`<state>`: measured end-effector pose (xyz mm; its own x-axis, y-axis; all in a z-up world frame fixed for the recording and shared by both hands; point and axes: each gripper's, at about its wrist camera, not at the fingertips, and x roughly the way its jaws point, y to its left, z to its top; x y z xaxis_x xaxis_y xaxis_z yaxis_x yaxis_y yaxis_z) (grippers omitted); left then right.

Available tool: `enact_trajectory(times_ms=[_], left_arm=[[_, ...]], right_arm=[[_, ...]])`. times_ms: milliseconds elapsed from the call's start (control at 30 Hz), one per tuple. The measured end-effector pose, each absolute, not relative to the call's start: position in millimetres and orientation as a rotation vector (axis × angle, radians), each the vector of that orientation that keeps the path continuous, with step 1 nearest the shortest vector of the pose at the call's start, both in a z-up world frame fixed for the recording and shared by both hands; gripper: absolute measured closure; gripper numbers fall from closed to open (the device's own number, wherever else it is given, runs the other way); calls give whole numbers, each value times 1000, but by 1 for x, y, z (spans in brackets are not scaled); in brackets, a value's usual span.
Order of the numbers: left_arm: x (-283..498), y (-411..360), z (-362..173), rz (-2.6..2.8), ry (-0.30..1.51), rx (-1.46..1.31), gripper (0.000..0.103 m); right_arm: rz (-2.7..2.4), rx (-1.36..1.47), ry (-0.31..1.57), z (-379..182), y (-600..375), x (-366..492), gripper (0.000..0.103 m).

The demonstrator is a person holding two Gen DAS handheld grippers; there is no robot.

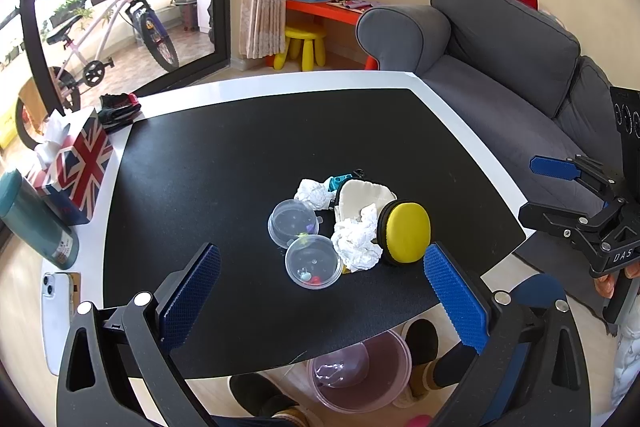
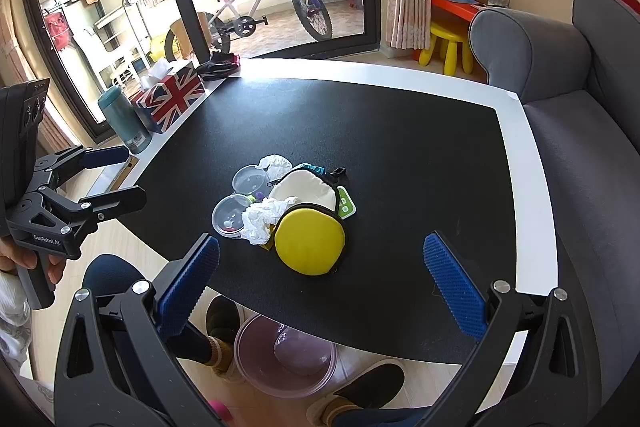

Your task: Collect trash

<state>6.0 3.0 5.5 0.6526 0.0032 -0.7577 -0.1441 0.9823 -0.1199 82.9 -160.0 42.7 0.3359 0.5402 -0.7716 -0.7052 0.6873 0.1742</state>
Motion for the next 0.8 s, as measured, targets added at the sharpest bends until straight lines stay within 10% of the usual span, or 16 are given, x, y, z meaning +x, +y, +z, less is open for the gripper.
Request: enact_trajectory(times_ms=[800], left_arm=[[5, 6, 2, 94, 853, -176, 6]], right_arm=[[828, -212, 917, 42, -159, 83, 3]])
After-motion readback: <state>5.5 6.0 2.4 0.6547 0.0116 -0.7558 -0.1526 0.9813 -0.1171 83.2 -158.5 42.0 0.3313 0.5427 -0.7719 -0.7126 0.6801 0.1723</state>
